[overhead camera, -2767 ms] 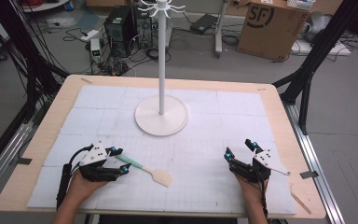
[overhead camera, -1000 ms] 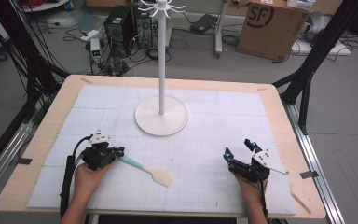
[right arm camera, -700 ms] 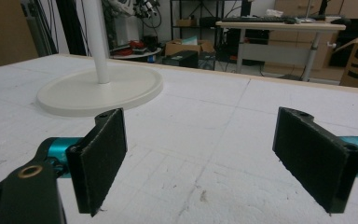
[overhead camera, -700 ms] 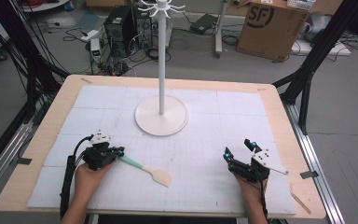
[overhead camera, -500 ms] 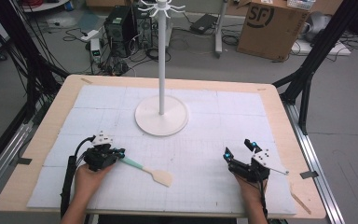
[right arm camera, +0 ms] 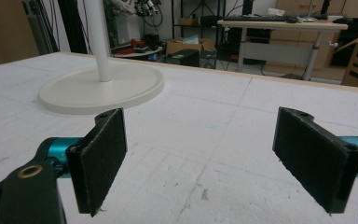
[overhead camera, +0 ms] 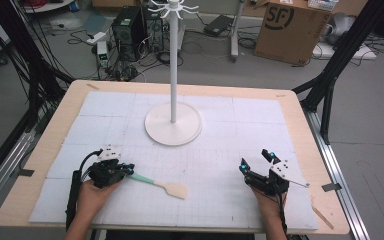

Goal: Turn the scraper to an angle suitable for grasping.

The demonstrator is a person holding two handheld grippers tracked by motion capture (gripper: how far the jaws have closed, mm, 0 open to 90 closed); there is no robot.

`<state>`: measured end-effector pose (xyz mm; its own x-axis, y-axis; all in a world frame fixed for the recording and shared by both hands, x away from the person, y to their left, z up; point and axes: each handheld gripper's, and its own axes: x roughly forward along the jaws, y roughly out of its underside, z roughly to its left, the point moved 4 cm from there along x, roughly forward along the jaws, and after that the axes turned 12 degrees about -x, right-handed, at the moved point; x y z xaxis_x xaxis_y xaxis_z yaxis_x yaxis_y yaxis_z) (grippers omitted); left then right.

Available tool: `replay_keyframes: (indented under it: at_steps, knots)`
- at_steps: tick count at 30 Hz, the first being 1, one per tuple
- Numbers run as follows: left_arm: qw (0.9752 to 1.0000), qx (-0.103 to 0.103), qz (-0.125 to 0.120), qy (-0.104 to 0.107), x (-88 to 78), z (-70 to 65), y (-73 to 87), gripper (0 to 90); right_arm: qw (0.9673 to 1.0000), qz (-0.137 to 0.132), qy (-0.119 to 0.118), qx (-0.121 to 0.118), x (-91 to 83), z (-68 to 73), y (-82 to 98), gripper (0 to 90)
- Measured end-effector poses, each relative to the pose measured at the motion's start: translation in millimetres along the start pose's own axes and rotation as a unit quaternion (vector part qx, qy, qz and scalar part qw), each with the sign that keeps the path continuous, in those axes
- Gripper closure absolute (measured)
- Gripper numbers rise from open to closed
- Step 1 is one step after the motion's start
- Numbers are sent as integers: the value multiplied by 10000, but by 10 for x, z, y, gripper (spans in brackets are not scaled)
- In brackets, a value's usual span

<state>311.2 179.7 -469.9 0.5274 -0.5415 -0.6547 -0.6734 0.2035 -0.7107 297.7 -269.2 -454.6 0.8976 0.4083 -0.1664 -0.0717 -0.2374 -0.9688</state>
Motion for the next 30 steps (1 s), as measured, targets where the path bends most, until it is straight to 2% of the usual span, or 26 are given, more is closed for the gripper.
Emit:
replay_keyframes:
  at_steps: [6,9,13,16,23,27,30]
  knots:
    - [9996,265,51,127,-19,-76,47,896,10000,-6,-3,-15,3,1,0,166]
    - [9992,316,88,209,-19,-90,56,896,10000,0,-10,-13,3,4,0,166]
    - [9983,456,128,351,-24,-120,70,896,10000,16,-20,-9,2,9,0,166]
    - [9968,563,146,548,-42,-143,84,896,10000,7,-28,-36,4,11,-1,166]
    - [9959,610,14,673,-75,-150,88,895,10000,11,-16,-58,5,9,0,166]
    - [9961,442,-250,721,-142,-111,85,892,10000,11,-18,-65,6,8,-1,166]
    - [9965,317,-297,708,-211,-56,117,892,10000,12,-28,-62,6,10,-1,166]
